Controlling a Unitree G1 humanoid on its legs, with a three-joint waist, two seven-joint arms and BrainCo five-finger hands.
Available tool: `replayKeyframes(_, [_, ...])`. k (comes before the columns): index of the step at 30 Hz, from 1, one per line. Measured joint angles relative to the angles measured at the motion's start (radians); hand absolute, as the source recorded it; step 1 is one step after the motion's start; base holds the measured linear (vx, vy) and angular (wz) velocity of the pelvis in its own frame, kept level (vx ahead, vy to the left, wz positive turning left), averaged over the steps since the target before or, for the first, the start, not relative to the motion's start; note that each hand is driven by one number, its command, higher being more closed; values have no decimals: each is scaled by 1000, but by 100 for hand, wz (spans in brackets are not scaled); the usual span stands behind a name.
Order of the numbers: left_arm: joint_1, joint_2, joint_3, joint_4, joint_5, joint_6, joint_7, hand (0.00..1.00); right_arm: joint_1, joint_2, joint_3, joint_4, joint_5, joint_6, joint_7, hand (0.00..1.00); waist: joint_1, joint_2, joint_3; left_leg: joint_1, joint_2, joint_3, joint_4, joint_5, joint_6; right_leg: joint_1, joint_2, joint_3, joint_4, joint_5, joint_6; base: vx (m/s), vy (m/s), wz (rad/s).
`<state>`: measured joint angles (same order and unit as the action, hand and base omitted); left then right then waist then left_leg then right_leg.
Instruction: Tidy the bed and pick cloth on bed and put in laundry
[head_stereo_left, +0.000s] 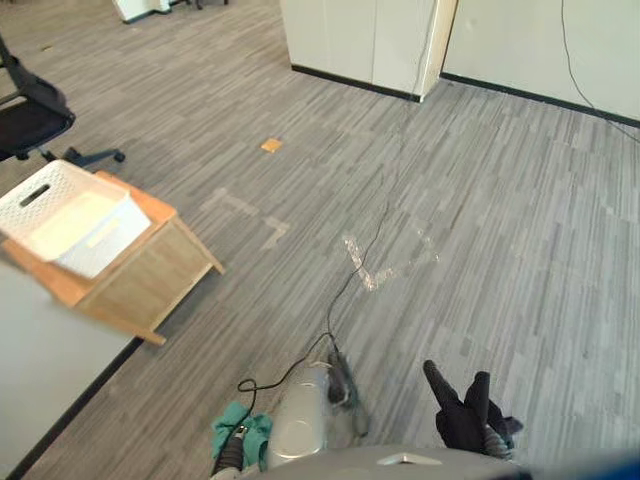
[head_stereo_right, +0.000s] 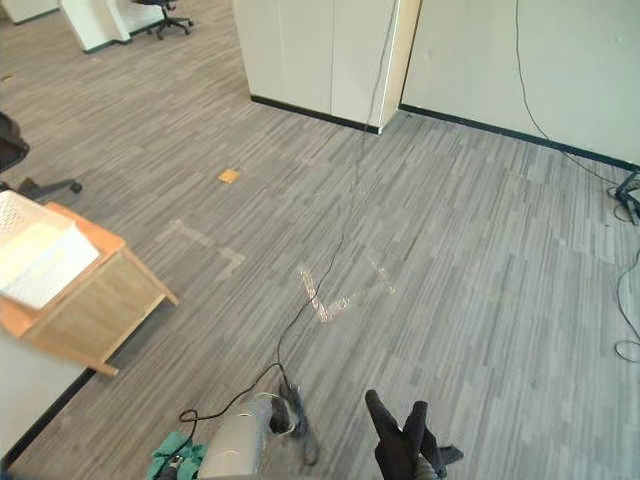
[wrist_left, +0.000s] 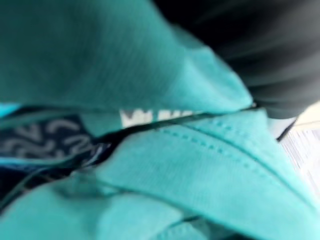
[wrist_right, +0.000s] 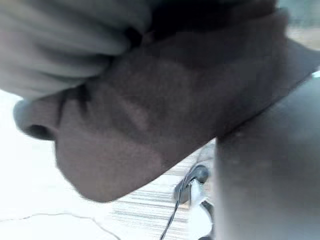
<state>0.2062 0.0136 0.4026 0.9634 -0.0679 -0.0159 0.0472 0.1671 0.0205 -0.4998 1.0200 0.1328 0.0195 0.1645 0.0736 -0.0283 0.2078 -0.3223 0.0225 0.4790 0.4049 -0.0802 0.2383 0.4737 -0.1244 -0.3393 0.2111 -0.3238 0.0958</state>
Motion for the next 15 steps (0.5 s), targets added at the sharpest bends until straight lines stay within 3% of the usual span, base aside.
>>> replayKeyframes(1, [-7, -2, -1, 2, -1, 2, 0, 100, -16, 3, -15, 0, 1, -4, -7, 100, 15, 2, -8, -1, -3, -6, 30, -41, -4, 5, 4, 27, -13, 93, -9, 700, 252, 10])
replayKeyframes(2, [-9, 2, 2, 2, -1, 10, 0, 100, -27, 10, -41, 13, 1, -3, -13, 100, 30, -6, -22, 0, -18, -17, 69, -103, -2, 4, -13, 25, 6, 170, 23, 690, 258, 12])
replayKeyframes(3, [-8, 4, 1, 4, -1, 12, 2, 100, -35, 7, -52, 27, 0, 2, -18, 100, 31, -10, -28, 4, -30, -28, 88, -135, -1, -4, -25, 26, 45, 204, 63, 649, 211, 42])
replayKeyframes(4, [-9, 14, -7, 20, 0, 13, 4, 100, -48, -1, -71, 53, 0, 12, -30, 100, 29, -15, -38, 28, -53, -46, 115, -195, -3, -50, -58, 37, 209, 267, 94, 627, 203, 59])
replayKeyframes(5, [-16, 23, -14, 40, 1, 12, 4, 100, -62, -4, -83, 67, -1, 17, -39, 100, 26, -19, -38, 65, -80, -78, 134, -237, -10, -142, -91, 70, 479, 279, 109, 718, 232, 62])
replayKeyframes(7, [-18, 35, -30, 55, 1, 15, 5, 100, -72, -10, -95, 71, -3, 16, -53, 100, 21, -18, -37, 148, -108, -113, 116, -272, -24, -264, -113, 111, 774, 252, 136, 536, 164, 44])
replayKeyframes(8, [-18, 36, -31, 58, 1, 17, 6, 100, -73, -13, -94, 69, -4, 16, -53, 100, 21, -18, -37, 173, -115, -122, 103, -274, -29, -293, -118, 115, 823, 247, 129, 500, 146, 47])
replayKeyframes(9, [-18, 32, -45, 58, -1, 22, 9, 100, -71, -25, -61, 51, -40, 10, -54, 100, 20, -1, -40, 285, -124, -161, 22, -278, -38, -443, -124, 115, 970, 206, 95, 562, 156, 66])
replayKeyframes(11, [-38, 32, -50, 36, -19, 25, 14, 100, -40, -22, -27, 1, -60, -6, -52, 100, -3, 8, -47, 394, -128, -262, -67, -281, -50, -645, -122, 76, 961, 146, 5, 423, 77, 116])
replayKeyframes(13, [-62, 35, -55, 31, -31, 27, 17, 100, -14, -10, -27, -16, -59, -15, -51, 100, -10, 3, -47, 450, -126, -344, -97, -290, -66, -732, -126, 48, 865, 109, -13, 439, -22, 137])
replayKeyframes(15, [-101, 36, -88, 28, -41, 27, 17, 100, 22, 1, -20, -19, -55, -21, -54, 100, -23, 3, -47, 497, -122, -481, -108, -306, -96, -800, -149, 16, 537, 114, -23, 531, -103, 189])
